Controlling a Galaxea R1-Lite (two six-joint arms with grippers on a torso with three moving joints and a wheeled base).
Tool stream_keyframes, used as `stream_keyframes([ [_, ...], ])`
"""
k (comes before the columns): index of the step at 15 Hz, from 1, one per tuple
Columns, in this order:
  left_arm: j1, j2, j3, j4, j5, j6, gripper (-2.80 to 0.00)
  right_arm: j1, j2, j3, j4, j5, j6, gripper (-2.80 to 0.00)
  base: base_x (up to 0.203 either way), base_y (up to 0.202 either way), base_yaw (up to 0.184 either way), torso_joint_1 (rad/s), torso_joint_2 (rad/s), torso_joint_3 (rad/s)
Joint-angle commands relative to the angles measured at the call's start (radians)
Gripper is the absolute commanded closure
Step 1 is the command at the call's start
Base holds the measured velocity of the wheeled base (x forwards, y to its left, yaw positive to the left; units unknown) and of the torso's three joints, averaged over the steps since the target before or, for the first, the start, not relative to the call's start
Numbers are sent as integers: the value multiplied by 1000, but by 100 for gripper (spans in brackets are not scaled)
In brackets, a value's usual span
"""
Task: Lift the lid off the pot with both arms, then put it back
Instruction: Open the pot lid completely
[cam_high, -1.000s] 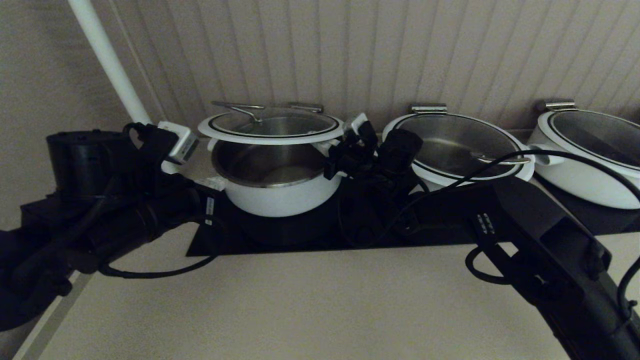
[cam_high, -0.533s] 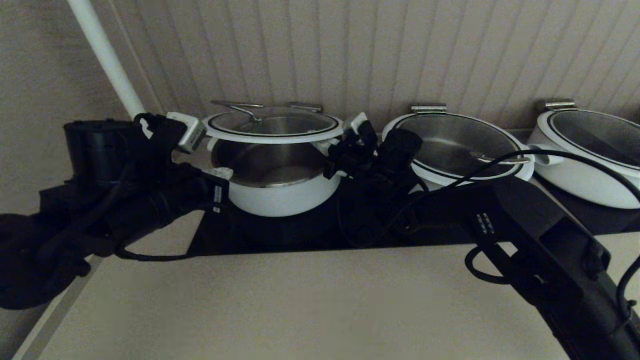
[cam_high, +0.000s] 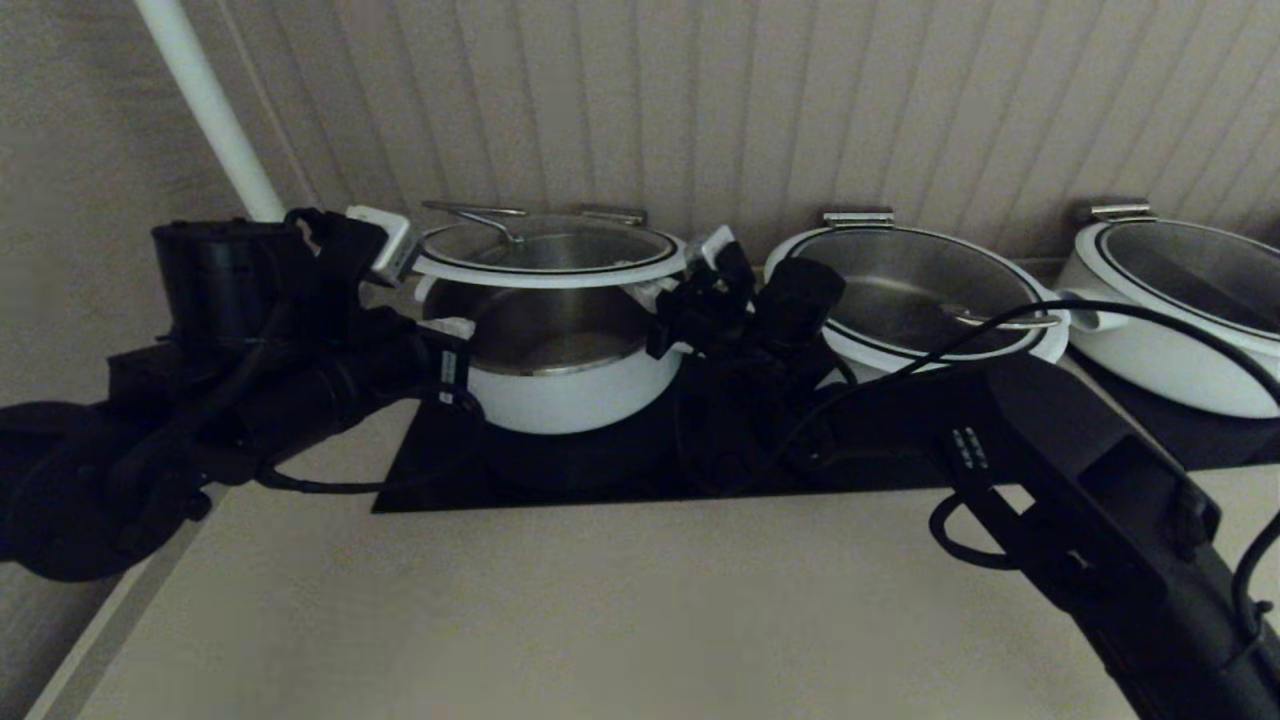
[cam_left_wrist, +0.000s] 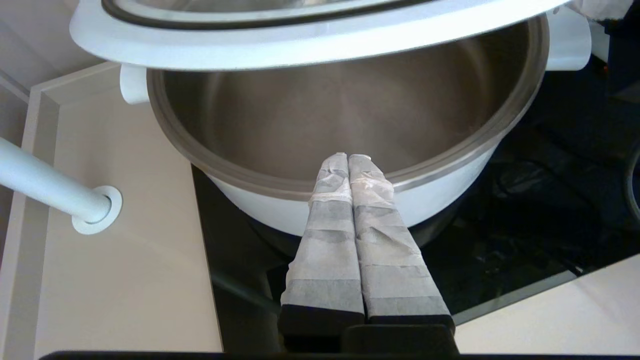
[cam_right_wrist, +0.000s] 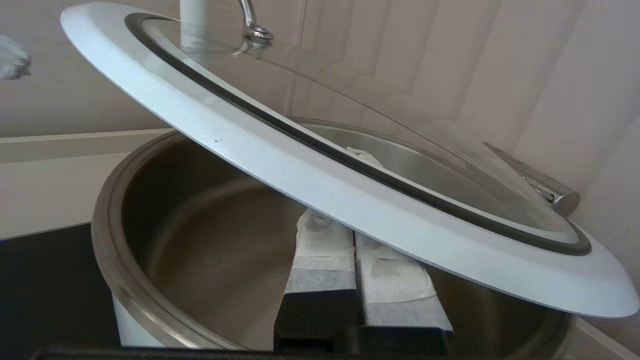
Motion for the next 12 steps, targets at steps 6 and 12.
stream_keyframes([
  [6, 0, 37, -53, -4, 36, -13, 0, 22, 3, 7, -9, 3, -5, 0, 0, 0, 0, 0, 0, 0],
  [12, 2, 65, -74, -31, 38, -12, 0, 22, 3, 9, -9, 3, -6, 0, 0, 0, 0, 0, 0, 0],
])
